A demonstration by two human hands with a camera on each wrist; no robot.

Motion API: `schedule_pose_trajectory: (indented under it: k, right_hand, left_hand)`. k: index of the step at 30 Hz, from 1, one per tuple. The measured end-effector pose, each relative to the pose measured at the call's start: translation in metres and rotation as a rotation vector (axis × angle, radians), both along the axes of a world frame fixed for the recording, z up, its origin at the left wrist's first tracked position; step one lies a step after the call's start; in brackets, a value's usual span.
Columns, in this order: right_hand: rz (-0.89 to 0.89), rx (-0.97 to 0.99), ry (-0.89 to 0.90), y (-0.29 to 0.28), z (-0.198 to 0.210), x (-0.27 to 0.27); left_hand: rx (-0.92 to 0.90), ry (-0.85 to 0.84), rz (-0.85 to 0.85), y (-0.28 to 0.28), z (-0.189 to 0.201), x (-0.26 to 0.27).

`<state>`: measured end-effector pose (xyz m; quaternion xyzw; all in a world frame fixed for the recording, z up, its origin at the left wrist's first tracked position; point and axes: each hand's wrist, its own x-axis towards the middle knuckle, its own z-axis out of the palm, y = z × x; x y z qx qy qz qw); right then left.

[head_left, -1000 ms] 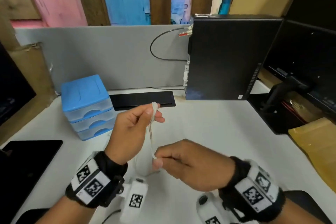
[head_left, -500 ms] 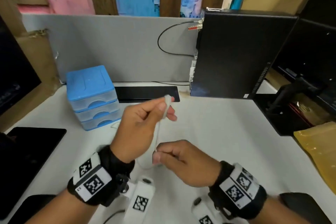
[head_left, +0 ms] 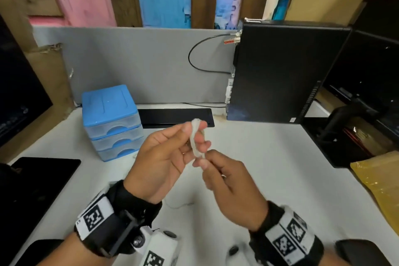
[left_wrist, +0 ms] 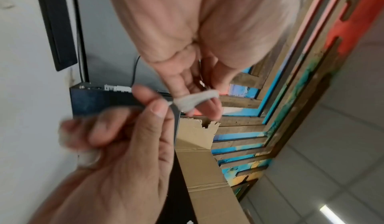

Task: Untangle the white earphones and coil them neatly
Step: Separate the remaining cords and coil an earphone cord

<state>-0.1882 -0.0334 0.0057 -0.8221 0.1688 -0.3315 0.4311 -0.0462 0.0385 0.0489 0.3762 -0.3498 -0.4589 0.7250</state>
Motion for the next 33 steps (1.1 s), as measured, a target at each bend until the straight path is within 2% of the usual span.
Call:
schedule_pose_trajectory:
  k: [2,4,7,9,11,13,14,16,19,21,22,24,26,28,30,33]
  right_hand:
    - [-0.067,-0.132,0.053,0.010,0.000,0.002]
    - [-0.171,-0.243,0.064,0.013,0.000,0.003]
    - [-0.290,-0.345,0.038,0.020,0.004,0.003]
    - [-0.284,-0.355,0.027,0.022,0.012,0.000]
    - [-0.249,-0.337,0.009,0.019,0.022,-0.003]
    - [-0.241,-0.311,-0.018,0.015,0.030,-0.006]
    - [-0.244,-0.239,-0.026,0.012,0.033,-0.007]
    - [-0.192,0.105,-0.042,0.008,0.038,-0.007]
    - [0.089,0.739,-0.120,0.007,0.043,-0.006]
    - [0.217,0.921,-0.211,0.006,0.044,-0.004]
    - [0.201,0.895,-0.230,0.005,0.041,-0.003]
    - [-0.008,0.596,-0.146,0.006,0.031,0.001]
    - [-0.106,0.359,-0.022,0.013,0.020,0.006]
    - [-0.094,0.365,-0.004,0.018,0.012,0.011]
    - [-0.145,0.406,-0.061,0.019,0.009,0.013]
    - [-0.181,0.368,-0.106,0.017,0.005,0.013]
  left_hand:
    - [-0.025,0.029,0.079,-0.003,-0.001,0.001]
    - [-0.042,-0.042,0.200,-0.007,-0.002,0.001]
    - [-0.030,-0.413,0.392,-0.011,-0.011,-0.001]
    - [-0.020,-0.629,0.384,-0.010,-0.022,-0.006]
    - [-0.026,-0.819,0.344,-0.009,-0.030,-0.010]
    - [-0.049,-0.898,0.317,-0.008,-0.031,-0.012]
    - [-0.063,-0.923,0.319,-0.008,-0.031,-0.012]
    - [-0.062,-0.957,0.361,-0.008,-0.031,-0.013]
    - [0.036,-0.861,0.398,-0.010,-0.035,-0.009]
    - [0.121,-0.666,0.405,-0.012,-0.032,-0.003]
    - [0.174,-0.534,0.410,-0.013,-0.029,-0.002]
    - [0.281,-0.274,0.394,-0.014,-0.024,-0.004]
    - [0.313,-0.137,0.372,-0.015,-0.025,-0.008]
    - [0.321,-0.085,0.385,-0.016,-0.026,-0.011]
    - [0.316,-0.056,0.393,-0.017,-0.027,-0.015]
    - [0.280,-0.010,0.399,-0.018,-0.027,-0.018]
